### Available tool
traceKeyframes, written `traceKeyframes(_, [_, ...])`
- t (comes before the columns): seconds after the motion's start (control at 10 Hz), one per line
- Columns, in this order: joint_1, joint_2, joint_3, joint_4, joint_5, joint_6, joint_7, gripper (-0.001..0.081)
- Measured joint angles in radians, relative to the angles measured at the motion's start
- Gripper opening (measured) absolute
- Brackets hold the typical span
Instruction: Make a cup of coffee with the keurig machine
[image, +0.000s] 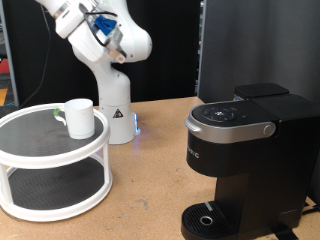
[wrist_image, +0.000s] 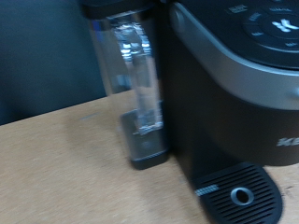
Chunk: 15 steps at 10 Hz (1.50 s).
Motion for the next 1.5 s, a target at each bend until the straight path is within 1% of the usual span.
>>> traceKeyframes(0.2, [-0.022, -0.015, -0.058, 0.034, -0.08, -0.12, -0.044, 0.0002])
traceKeyframes(0.3, [-0.033, -0.021, -0.083, 0.049, -0.119, -0.163, -0.064, 0.0002])
traceKeyframes(0.4, [-0.041, -0.028, -0.094, 0.056, -0.133, -0.185, -0.074, 0.0002])
traceKeyframes(0.5, [-0.04, -0.027, -0.093, 0.053, -0.13, -0.18, -0.073, 0.0002])
traceKeyframes(0.6, [-0.041, -0.027, -0.1, 0.049, -0.105, -0.166, -0.073, 0.0002])
traceKeyframes(0.7, [-0.042, -0.028, -0.12, 0.047, -0.072, -0.161, -0.078, 0.0002])
traceKeyframes(0.9, [-0.052, -0.036, -0.186, 0.054, -0.062, -0.192, -0.117, 0.0002])
traceKeyframes(1.1, [-0.066, -0.041, -0.255, 0.078, -0.08, -0.239, -0.158, 0.0002])
traceKeyframes(1.3, [-0.074, -0.043, -0.312, 0.107, -0.091, -0.268, -0.183, 0.0002])
traceKeyframes(1.5, [-0.073, -0.039, -0.361, 0.146, -0.121, -0.32, -0.202, 0.0002])
